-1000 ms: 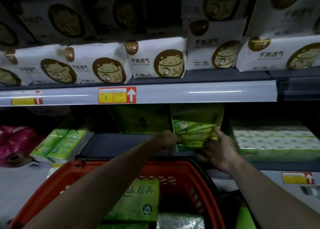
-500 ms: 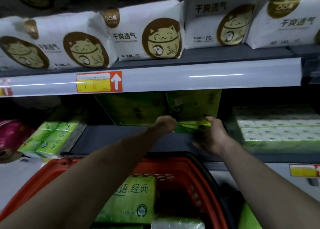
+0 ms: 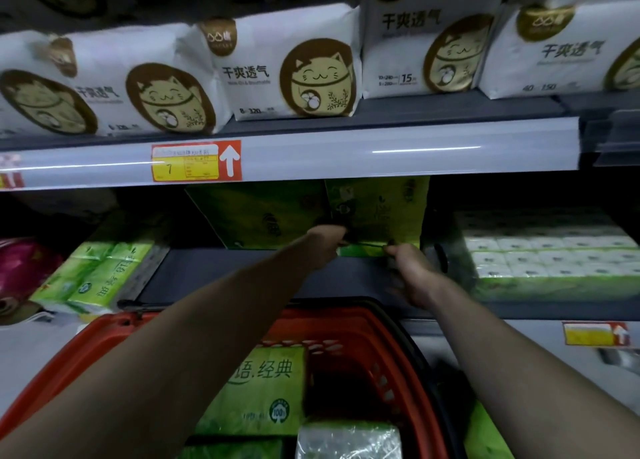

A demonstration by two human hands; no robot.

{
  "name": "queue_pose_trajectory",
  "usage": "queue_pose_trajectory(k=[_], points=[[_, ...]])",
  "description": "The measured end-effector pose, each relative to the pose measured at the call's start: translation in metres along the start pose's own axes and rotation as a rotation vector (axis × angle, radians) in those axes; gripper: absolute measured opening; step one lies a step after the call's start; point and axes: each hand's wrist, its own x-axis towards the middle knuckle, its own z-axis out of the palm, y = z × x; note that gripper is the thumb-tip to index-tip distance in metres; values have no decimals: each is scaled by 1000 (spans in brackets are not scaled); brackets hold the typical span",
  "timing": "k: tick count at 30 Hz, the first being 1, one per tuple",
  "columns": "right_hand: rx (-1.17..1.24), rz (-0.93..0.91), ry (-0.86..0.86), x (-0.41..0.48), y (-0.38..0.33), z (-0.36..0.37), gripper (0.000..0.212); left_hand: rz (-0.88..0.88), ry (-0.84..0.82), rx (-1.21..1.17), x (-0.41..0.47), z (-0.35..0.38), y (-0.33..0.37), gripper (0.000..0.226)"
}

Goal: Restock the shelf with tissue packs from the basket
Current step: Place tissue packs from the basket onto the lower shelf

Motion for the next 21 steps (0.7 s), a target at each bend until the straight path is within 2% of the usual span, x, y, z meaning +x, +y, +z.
queue_pose_trajectory(k=[3,5,6,8,10,12,14,16,18,21], points=[[-180,-95,26,-8,-12,-1,40,-50,-50,54,-1,1,-4,36],[-228,-161,3,-16,-17,-3,37,-97,-39,173,-6,2,-8,16],[-227,-184,-22,-23,-18,-5,31,-103,-58,186,-12,1,-7,14],[-206,-182,-73,-40,-19,-6,19,-82,-95,186,-27,-5,-3,18],[-234,-184,-129,-57,-19,-5,25,-46,-151,144,-49,-15,2,27],[-311,-242,-167,-79,-24,-2,24,-30,-226,103,-79,-28,5,24],[-438,-336,-196,-106,-28,3,19,31,-164,130,-108,-45,6,15],[-614,-422,-238,-135,-34,11,30,163,-78,203,-143,-65,3,24],[-729,-482,-284,-161,-39,23,36,224,-43,109,-178,-89,-5,29],[-800,-560,-334,-197,-34,46,29,209,-55,-10,-220,-124,-27,28]])
